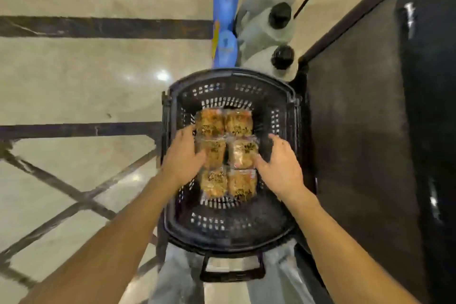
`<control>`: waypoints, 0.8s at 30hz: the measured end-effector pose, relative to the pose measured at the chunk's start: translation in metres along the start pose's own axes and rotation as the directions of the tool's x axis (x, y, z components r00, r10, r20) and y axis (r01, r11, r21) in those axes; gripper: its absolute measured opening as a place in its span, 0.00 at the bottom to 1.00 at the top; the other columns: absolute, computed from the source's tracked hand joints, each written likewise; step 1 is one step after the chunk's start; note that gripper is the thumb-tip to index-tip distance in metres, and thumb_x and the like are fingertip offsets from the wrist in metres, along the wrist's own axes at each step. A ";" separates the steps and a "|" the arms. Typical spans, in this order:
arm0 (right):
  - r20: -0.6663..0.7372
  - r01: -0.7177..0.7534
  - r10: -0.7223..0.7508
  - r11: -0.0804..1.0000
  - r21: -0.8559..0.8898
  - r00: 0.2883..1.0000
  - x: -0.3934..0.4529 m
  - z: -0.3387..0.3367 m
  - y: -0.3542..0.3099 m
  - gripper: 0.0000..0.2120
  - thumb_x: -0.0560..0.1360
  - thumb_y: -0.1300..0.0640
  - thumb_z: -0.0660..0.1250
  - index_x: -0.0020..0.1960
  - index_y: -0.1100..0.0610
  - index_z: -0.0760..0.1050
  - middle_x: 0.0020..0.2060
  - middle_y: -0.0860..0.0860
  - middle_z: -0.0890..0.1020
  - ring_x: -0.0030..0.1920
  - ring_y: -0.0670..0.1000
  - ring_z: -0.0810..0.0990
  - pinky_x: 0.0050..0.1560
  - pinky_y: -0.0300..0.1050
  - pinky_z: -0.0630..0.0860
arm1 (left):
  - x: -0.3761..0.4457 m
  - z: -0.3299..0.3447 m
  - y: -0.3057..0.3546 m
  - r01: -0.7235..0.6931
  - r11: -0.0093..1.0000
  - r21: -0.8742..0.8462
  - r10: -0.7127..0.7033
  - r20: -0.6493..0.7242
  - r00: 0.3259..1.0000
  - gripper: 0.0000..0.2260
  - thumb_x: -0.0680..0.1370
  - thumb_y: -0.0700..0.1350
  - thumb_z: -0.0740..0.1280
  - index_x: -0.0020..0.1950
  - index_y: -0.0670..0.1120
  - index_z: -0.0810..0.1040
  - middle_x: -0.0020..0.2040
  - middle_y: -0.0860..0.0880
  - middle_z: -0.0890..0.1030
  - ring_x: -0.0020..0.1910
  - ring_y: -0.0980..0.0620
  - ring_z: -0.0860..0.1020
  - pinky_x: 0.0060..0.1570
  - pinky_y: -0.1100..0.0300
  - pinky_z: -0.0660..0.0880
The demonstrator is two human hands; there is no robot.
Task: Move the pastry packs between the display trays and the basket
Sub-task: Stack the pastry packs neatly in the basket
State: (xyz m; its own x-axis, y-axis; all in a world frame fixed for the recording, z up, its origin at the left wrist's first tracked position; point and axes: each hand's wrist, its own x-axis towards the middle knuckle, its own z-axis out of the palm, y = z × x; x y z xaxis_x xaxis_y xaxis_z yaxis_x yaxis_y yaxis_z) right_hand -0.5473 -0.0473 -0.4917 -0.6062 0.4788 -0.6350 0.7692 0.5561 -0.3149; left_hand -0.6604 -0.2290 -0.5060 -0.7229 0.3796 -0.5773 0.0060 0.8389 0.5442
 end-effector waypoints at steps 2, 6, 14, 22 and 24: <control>0.042 -0.075 0.072 0.995 0.066 0.997 0.070 0.047 0.015 0.35 0.80 0.41 0.65 0.80 0.55 0.57 0.76 0.54 0.65 0.75 0.56 0.66 0.71 0.53 0.67 | 0.065 0.047 -0.024 0.139 0.977 -0.161 -0.144 -0.022 0.989 0.19 0.81 0.45 0.69 0.69 0.41 0.71 0.57 0.51 0.73 0.58 0.53 0.73 0.50 0.68 0.64; 0.047 -0.146 0.140 0.976 0.162 0.989 0.203 0.124 0.043 0.36 0.78 0.41 0.67 0.78 0.58 0.60 0.73 0.57 0.68 0.73 0.59 0.67 0.70 0.52 0.66 | 0.186 0.136 -0.079 0.341 0.901 -0.267 -0.378 -0.098 0.921 0.24 0.80 0.52 0.70 0.69 0.40 0.69 0.64 0.42 0.76 0.64 0.44 0.75 0.56 0.59 0.68; -0.032 -0.297 0.329 0.887 0.354 0.944 0.294 0.192 0.053 0.32 0.74 0.42 0.73 0.70 0.58 0.68 0.68 0.58 0.74 0.69 0.60 0.72 0.64 0.52 0.71 | 0.255 0.207 -0.104 0.478 0.846 -0.237 -0.528 -0.242 0.814 0.38 0.73 0.57 0.76 0.74 0.39 0.65 0.74 0.39 0.64 0.73 0.38 0.64 0.71 0.45 0.65; -0.132 -0.137 0.207 0.902 0.409 0.969 0.265 0.169 0.052 0.26 0.75 0.50 0.75 0.69 0.53 0.70 0.63 0.52 0.73 0.64 0.55 0.73 0.65 0.50 0.68 | 0.244 0.194 -0.084 0.343 0.852 -0.397 -0.474 -0.305 0.826 0.27 0.70 0.50 0.80 0.61 0.46 0.69 0.61 0.45 0.75 0.58 0.46 0.74 0.64 0.46 0.73; -0.157 -0.075 0.176 0.862 0.501 0.972 0.249 0.155 0.049 0.20 0.75 0.52 0.75 0.64 0.51 0.72 0.58 0.49 0.73 0.60 0.53 0.75 0.64 0.50 0.71 | 0.222 0.184 -0.070 0.211 0.896 -0.390 -0.349 -0.328 0.878 0.20 0.74 0.47 0.76 0.55 0.49 0.66 0.49 0.52 0.76 0.46 0.55 0.75 0.54 0.49 0.75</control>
State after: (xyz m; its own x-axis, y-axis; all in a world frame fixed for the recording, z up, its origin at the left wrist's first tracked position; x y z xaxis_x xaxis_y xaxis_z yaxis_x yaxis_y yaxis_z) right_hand -0.6294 -0.0061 -0.7743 -0.4857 0.6695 -0.5620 0.8101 0.1033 -0.5771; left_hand -0.6943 -0.1318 -0.7845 -0.8632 -0.0880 -0.4971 -0.4167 0.6801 0.6032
